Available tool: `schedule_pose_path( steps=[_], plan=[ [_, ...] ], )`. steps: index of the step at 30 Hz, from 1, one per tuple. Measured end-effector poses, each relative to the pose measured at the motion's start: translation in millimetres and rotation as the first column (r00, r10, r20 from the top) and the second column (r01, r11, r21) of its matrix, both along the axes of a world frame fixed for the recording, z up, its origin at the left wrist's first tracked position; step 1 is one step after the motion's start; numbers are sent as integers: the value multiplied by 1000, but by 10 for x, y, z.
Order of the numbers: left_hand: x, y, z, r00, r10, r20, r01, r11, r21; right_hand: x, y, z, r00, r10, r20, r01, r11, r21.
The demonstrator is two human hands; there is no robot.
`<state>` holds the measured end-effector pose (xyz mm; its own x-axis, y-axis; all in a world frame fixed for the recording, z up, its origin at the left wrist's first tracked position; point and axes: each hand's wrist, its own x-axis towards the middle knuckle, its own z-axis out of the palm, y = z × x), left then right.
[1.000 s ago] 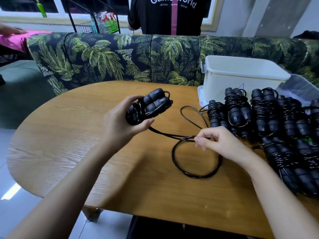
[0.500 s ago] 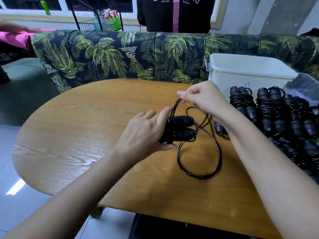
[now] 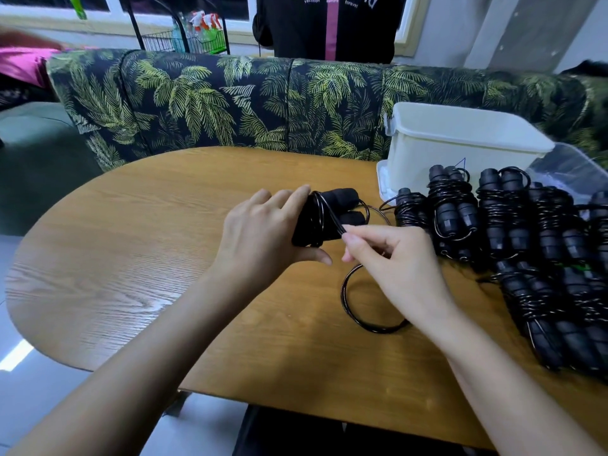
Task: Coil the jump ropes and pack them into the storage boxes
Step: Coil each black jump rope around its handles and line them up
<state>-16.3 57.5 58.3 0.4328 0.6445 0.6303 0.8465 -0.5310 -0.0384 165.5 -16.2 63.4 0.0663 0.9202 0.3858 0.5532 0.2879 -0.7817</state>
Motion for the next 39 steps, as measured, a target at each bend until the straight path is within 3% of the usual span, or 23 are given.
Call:
schedule_pose_path(
  steps=[4, 8, 14, 17, 20, 23, 26, 31, 32, 34, 36, 37, 39],
  plan=[
    [9, -1, -42, 994, -48, 94, 55, 996, -75, 13, -41, -62, 965, 35, -259, -79, 984, -161],
    [19, -39, -81, 972, -62, 226, 103, 979, -174, -47, -80, -87, 876, -12, -482, -81, 982, -172],
    [68, -97, -39, 927, -37, 374, 143, 955, -261, -141, -147, -154, 800, -71, -595, 0, 993, -117],
    [48, -112, -13, 855, -9, 518, 229, 903, -363, -193, -168, -217, 819, -72, -569, -34, 984, -173],
    [41, -100, -12, 841, -29, 541, 292, 866, -407, -203, -159, -266, 836, -86, -542, 11, 990, -141],
    [31, -110, -39, 831, -27, 555, 330, 828, -453, -180, -137, -256, 892, -84, -444, 63, 996, -64],
    [8, -110, -85, 824, -39, 566, 389, 765, -513, -148, -67, -318, 920, -197, -339, 194, 980, -43],
    [13, -96, -101, 865, -94, 493, 393, 738, -549, -8, 34, -360, 920, -392, 5, 385, 904, 189],
    [18, -91, -92, 873, -100, 476, 387, 736, -555, 26, 31, -333, 918, -383, 100, 343, 896, 282],
    [42, -61, -58, 891, -104, 441, 367, 738, -567, 133, 62, -288, 862, -303, 406, 106, 892, 439],
    [68, -36, -4, 920, -124, 372, 336, 739, -584, 270, 132, -233, 733, -166, 660, -176, 890, 420],
    [85, -27, 32, 929, -144, 340, 333, 724, -604, 329, 168, -210, 696, -100, 711, -267, 883, 387],
    [133, -8, 137, 930, -156, 334, 351, 647, -677, 404, 200, -149, 710, 15, 705, -330, 891, 314]
  ],
)
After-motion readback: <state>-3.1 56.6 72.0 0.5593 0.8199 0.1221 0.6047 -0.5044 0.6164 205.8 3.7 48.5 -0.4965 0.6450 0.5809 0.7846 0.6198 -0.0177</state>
